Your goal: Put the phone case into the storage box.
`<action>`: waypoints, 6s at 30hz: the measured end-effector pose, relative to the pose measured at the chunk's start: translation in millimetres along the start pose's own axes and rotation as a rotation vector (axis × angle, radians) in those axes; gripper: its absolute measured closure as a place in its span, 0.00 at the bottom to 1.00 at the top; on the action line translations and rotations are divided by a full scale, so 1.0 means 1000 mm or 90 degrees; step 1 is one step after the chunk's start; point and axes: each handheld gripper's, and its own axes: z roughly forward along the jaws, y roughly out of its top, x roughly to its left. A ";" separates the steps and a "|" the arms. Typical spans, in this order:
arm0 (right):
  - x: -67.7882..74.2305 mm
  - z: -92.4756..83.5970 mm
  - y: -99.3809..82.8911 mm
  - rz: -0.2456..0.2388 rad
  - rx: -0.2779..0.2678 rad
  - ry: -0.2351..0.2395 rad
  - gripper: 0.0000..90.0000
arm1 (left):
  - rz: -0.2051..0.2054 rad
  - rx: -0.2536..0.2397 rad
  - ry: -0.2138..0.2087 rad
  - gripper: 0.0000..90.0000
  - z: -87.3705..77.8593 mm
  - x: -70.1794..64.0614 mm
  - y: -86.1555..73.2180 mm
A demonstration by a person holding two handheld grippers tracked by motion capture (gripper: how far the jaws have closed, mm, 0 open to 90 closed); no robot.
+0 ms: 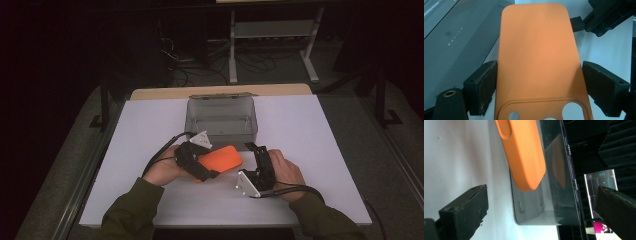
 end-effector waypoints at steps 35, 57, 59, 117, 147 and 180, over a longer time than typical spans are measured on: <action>0.004 0.005 0.023 -0.060 -0.032 -0.008 0.00 | -0.002 -0.002 -0.001 0.17 -0.001 -0.001 0.001; 0.013 0.008 0.037 -0.097 -0.048 -0.027 0.00 | -0.012 -0.005 0.005 0.17 -0.001 0.000 0.001; 0.014 0.008 0.038 -0.099 -0.050 -0.029 0.00 | -0.013 -0.005 0.005 0.17 -0.001 0.000 0.002; 0.029 0.003 0.049 -0.168 -0.036 -0.079 0.55 | -0.029 -0.002 0.011 0.17 -0.003 -0.001 0.003; 0.030 0.002 0.051 -0.183 -0.033 -0.070 0.82 | -0.032 -0.001 0.006 0.17 -0.003 -0.001 0.002; 0.026 -0.004 0.051 -0.186 -0.036 -0.095 0.91 | -0.048 -0.037 -0.037 0.16 -0.007 0.002 0.001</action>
